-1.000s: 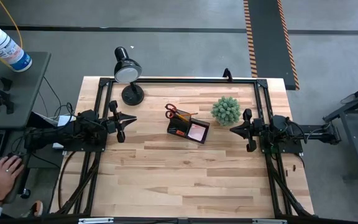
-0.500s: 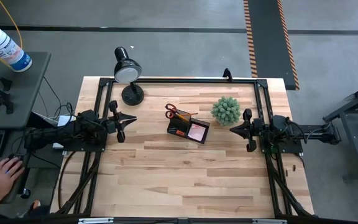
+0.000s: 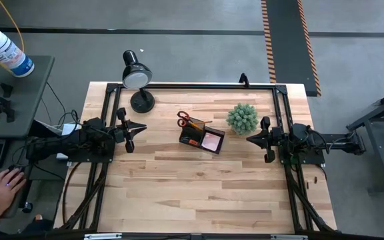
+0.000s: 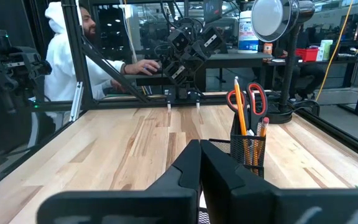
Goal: Pick and place office supplies into organizer
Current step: Return to Home Position
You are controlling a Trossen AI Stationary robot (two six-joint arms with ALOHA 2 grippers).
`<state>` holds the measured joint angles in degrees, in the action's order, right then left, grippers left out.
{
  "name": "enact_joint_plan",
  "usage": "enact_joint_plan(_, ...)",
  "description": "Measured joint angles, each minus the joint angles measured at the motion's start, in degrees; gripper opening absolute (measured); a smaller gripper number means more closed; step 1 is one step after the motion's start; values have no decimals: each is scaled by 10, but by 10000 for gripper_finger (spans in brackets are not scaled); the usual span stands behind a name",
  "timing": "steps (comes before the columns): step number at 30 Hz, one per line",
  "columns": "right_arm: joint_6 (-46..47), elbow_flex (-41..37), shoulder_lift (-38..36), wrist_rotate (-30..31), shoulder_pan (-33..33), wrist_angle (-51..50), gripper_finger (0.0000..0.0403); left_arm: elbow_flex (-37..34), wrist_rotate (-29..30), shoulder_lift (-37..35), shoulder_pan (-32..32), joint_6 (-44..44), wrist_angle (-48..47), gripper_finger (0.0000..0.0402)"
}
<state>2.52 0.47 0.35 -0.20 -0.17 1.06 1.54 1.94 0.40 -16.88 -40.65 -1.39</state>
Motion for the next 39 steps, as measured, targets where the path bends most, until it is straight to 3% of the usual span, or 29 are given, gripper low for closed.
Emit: enact_joint_plan(39, 0, 0, 0, 0, 0, 0, 7, 0, 0, 0, 0, 0, 0, 28)
